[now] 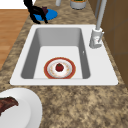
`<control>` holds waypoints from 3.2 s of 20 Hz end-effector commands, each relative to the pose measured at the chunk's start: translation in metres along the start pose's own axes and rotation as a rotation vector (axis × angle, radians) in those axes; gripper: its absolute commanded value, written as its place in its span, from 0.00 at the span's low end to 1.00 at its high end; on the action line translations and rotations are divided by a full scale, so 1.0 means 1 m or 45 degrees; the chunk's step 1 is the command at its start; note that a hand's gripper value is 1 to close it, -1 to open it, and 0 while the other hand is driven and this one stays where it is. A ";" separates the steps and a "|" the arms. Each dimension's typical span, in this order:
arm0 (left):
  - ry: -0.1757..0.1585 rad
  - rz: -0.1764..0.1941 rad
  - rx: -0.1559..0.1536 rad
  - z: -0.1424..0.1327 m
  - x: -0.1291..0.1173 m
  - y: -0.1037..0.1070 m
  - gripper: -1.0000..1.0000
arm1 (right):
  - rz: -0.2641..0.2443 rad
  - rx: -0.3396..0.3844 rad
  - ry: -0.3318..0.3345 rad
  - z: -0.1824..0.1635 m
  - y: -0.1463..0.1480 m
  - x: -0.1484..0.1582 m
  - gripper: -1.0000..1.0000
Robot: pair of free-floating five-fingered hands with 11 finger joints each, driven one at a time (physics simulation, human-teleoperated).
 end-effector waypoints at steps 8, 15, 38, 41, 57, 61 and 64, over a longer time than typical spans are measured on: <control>0.000 0.000 0.000 0.000 0.000 0.000 0.50 | -0.012 0.173 0.056 -0.070 0.050 -0.013 0.00; 0.000 0.000 0.000 0.000 0.000 0.000 0.50 | -0.022 0.180 0.128 -0.107 0.062 -0.026 0.00; 0.000 0.000 0.000 0.000 0.000 0.000 0.50 | -0.092 0.723 0.176 -0.202 0.079 -0.055 0.00; 0.000 0.000 0.000 0.000 0.000 0.000 0.50 | -0.122 0.810 0.185 -0.217 0.086 -0.061 0.00; 0.000 0.000 0.000 0.000 0.000 0.000 0.50 | -0.062 0.782 0.316 -0.229 0.064 -0.066 0.00; 0.000 0.000 0.000 0.000 0.000 0.000 0.50 | -0.028 0.773 0.332 -0.235 0.048 -0.067 0.00; 0.000 0.000 0.000 0.000 0.000 0.000 0.50 | -0.063 0.843 0.309 -0.261 0.056 -0.070 0.00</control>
